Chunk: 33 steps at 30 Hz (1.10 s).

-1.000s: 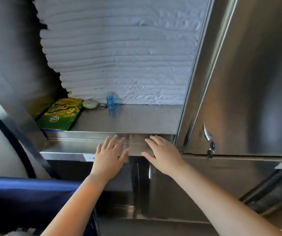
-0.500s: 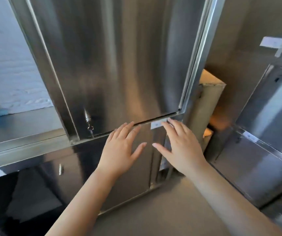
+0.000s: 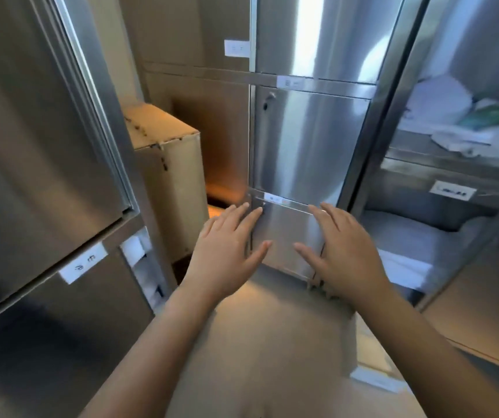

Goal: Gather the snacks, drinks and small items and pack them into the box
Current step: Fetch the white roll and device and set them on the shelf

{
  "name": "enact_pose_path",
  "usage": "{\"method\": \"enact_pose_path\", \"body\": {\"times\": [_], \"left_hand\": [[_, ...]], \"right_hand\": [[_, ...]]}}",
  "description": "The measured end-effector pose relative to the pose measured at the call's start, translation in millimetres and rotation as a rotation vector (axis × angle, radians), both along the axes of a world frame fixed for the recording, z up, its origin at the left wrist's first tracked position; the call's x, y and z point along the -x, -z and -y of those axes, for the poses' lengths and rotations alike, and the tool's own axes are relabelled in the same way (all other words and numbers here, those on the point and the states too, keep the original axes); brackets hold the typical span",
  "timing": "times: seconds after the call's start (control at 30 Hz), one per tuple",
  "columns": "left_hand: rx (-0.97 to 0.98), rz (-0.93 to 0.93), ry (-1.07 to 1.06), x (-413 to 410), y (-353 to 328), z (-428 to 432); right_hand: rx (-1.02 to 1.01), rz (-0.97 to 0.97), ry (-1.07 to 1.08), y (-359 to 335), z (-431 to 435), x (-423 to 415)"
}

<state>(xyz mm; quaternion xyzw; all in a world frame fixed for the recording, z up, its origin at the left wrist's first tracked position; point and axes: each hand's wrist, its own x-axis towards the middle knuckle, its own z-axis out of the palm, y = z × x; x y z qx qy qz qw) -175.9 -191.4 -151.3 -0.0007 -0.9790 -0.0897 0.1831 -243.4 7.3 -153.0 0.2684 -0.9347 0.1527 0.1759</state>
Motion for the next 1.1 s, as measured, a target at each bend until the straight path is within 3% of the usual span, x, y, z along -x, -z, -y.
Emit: {"method": "enact_pose_path", "body": {"times": [0.37,0.63,1.1], "left_hand": [[-0.012,-0.015,0.284,200.4,10.9,-36.5],[-0.015,0.097,0.455,312.8,30.9,-122.8],[0.010,0.059,0.481,483.3,25.7,-300.3]], "right_hand": [[-0.014,0.022,0.263,-2.1,-43.7,148.2],[0.015,0.202,0.446,28.4,-126.5,215.8],[0.000,0.173,0.511,30.8,-320.3,389.6]]}}
